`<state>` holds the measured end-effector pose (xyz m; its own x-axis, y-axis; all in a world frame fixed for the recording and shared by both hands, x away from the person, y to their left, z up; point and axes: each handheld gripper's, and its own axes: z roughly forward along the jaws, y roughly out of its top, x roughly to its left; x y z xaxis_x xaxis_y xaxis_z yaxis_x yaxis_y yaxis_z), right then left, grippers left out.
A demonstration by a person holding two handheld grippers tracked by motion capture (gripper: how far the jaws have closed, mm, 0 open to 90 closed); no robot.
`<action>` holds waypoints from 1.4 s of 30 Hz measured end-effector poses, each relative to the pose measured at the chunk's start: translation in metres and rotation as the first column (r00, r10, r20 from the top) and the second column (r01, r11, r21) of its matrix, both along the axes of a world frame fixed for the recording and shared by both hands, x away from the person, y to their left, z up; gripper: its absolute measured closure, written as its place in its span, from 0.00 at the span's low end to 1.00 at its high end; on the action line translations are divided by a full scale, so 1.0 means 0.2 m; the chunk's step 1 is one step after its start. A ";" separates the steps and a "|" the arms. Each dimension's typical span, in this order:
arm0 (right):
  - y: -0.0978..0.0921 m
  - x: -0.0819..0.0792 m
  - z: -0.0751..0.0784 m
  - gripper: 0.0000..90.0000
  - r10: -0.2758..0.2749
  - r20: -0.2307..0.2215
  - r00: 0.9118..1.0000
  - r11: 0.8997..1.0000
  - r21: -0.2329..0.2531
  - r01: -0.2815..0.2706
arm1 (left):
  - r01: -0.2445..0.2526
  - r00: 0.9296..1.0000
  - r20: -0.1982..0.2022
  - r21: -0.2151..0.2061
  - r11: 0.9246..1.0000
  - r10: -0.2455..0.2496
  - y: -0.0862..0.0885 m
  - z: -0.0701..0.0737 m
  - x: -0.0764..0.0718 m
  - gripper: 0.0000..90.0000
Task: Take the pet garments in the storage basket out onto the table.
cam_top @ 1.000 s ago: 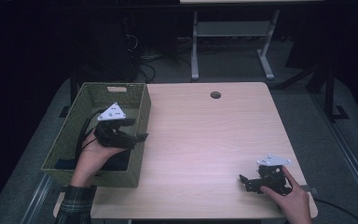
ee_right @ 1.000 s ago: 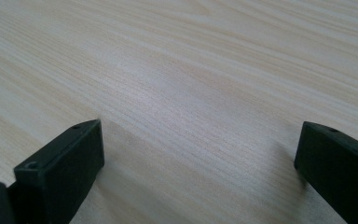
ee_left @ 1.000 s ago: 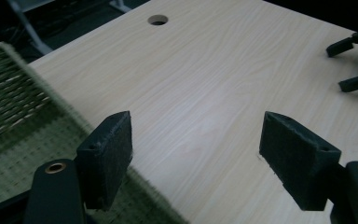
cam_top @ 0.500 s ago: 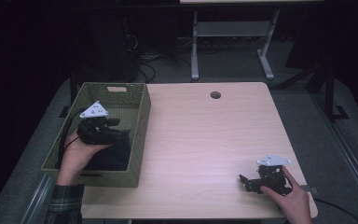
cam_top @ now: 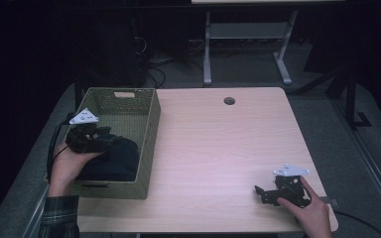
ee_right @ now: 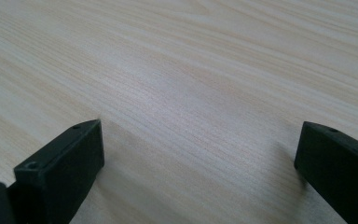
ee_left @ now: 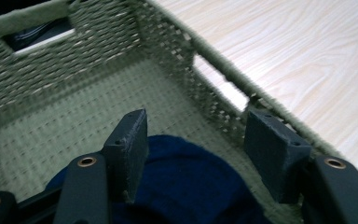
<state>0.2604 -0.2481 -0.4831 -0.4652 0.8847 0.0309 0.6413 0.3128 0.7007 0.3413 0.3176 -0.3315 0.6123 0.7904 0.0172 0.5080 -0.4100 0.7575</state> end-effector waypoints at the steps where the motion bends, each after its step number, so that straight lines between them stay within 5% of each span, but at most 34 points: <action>1: 0.00 0.00 0.00 0.01 0.000 0.000 1.000 1.000 0.000 0.000 | -0.014 1.000 -0.006 0.006 1.000 0.014 0.02 -0.01 0.01 0.43; 13: 0.00 0.00 0.00 0.01 0.000 0.000 1.000 1.000 0.000 0.000 | -0.043 0.997 -0.058 0.061 0.997 0.046 0.08 -0.09 0.08 0.38; 24: 0.00 0.00 0.00 0.01 0.000 0.000 1.000 1.000 0.000 0.000 | -0.014 0.988 -0.153 0.106 0.994 0.030 0.08 -0.21 0.14 0.27; 36: 0.00 0.00 0.00 0.01 0.000 0.000 1.000 1.000 0.001 0.000 | 0.049 0.968 -0.252 0.165 0.985 -0.006 0.03 -0.32 0.19 0.18; 42: 0.00 0.00 0.00 0.01 0.000 0.000 1.000 1.000 0.000 0.000 | 0.060 0.957 -0.289 0.152 0.987 -0.014 0.03 -0.36 0.21 0.24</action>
<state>0.2604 -0.2480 -0.4831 -0.4654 0.8845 0.0313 0.6412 0.3126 0.7008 0.3830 0.3227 -0.4043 0.6387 0.7683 -0.0411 0.6761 -0.5350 0.5067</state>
